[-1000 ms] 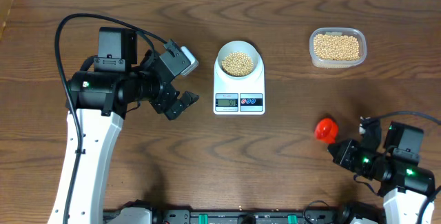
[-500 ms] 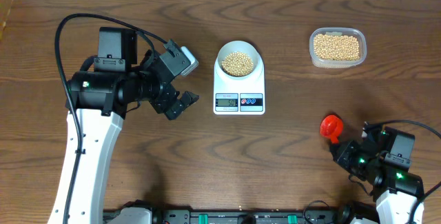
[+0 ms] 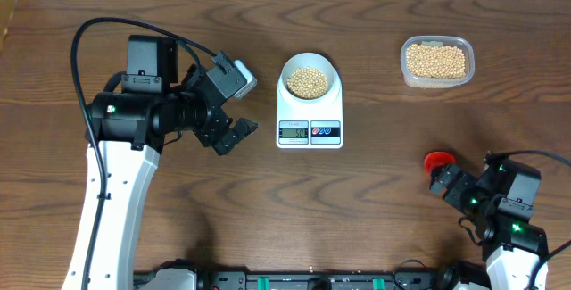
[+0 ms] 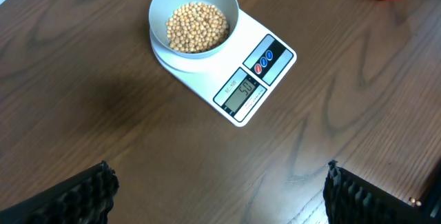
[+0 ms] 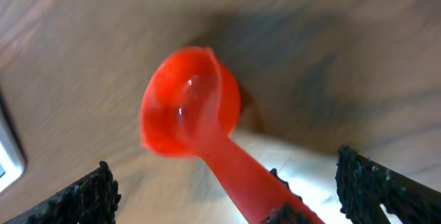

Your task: Scoop item into bowl and weigh 50g on scale

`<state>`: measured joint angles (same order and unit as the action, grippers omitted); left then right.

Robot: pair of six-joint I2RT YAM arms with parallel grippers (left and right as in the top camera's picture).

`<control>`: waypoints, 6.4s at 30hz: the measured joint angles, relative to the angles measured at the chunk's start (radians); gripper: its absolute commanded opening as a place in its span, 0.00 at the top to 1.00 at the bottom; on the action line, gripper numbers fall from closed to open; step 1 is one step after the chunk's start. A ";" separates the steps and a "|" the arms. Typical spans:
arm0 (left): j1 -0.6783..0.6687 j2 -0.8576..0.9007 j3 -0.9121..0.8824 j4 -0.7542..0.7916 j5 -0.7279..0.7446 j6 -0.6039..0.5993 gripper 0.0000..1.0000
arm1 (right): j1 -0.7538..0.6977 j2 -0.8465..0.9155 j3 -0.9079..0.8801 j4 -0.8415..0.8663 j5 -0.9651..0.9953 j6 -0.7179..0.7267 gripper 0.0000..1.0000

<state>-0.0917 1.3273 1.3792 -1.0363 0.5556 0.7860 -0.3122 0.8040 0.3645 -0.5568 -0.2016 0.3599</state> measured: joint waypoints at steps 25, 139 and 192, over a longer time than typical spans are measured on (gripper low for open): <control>0.000 0.000 0.000 0.000 0.000 0.000 0.02 | 0.000 0.001 -0.002 0.417 -0.210 -0.153 0.01; 0.000 0.000 0.000 0.000 0.000 0.000 0.02 | 0.423 -0.793 -0.357 0.501 0.019 -0.246 0.01; 0.000 0.000 0.000 0.000 0.000 0.000 0.02 | 0.423 -0.793 -0.357 0.500 0.027 -0.324 0.01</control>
<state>-0.0917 1.3273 1.3792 -1.0367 0.5556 0.7860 0.1108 0.0109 0.0071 -0.0566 -0.1745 0.0360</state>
